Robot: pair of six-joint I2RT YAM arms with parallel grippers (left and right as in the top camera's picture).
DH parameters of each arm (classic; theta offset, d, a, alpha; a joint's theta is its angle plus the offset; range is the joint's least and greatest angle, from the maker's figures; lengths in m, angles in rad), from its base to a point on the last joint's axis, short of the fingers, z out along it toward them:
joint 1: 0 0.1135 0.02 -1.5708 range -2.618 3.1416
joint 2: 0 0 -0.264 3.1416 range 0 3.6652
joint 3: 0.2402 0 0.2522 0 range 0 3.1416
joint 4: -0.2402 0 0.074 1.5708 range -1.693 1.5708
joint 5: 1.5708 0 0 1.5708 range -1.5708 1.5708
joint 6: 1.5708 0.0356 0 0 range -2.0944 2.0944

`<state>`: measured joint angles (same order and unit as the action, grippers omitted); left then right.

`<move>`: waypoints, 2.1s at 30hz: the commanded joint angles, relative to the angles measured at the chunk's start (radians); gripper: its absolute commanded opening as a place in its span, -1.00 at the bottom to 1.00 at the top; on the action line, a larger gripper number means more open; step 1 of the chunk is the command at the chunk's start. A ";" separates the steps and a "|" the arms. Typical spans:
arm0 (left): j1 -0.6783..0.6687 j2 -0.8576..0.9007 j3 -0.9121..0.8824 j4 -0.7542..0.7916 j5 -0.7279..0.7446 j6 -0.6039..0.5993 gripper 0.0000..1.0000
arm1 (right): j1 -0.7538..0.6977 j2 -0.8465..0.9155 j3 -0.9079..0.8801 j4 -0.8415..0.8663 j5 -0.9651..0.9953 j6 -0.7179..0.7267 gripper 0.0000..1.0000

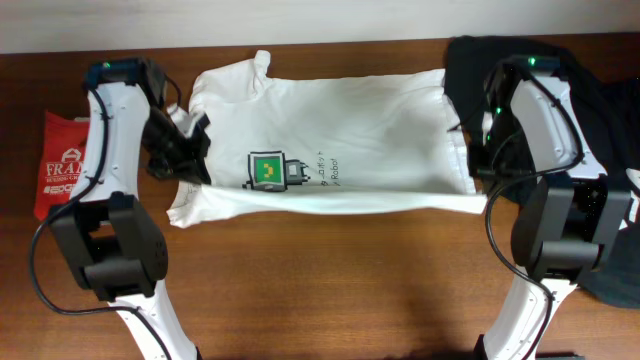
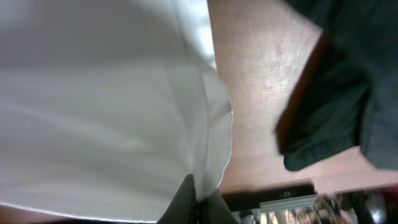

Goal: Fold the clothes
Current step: 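Fold the bottom hem upward over the shirt with both grippers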

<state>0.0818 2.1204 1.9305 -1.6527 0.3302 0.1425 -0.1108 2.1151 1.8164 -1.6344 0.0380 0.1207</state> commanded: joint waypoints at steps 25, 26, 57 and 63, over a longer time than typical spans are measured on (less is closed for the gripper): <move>0.067 -0.546 -0.687 0.633 -0.088 -0.234 -1.00 | -0.013 -0.321 -0.426 0.502 -0.033 0.018 -0.92; 0.067 -0.522 -0.687 0.652 -0.092 -0.238 -1.00 | -0.011 -0.321 -0.426 0.529 -0.035 0.018 -0.92; 0.072 -0.322 -0.620 0.772 -0.068 -0.238 0.16 | 0.045 -0.195 -0.426 0.777 -0.013 0.014 -0.53; 0.072 -0.320 -0.635 0.586 -0.144 -0.236 0.10 | 0.045 -0.179 -0.426 0.755 0.001 0.014 -0.54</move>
<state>0.1474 1.7920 1.2999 -1.0325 0.2352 -0.1127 -0.0692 1.9141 1.3926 -0.8757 0.0135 0.1310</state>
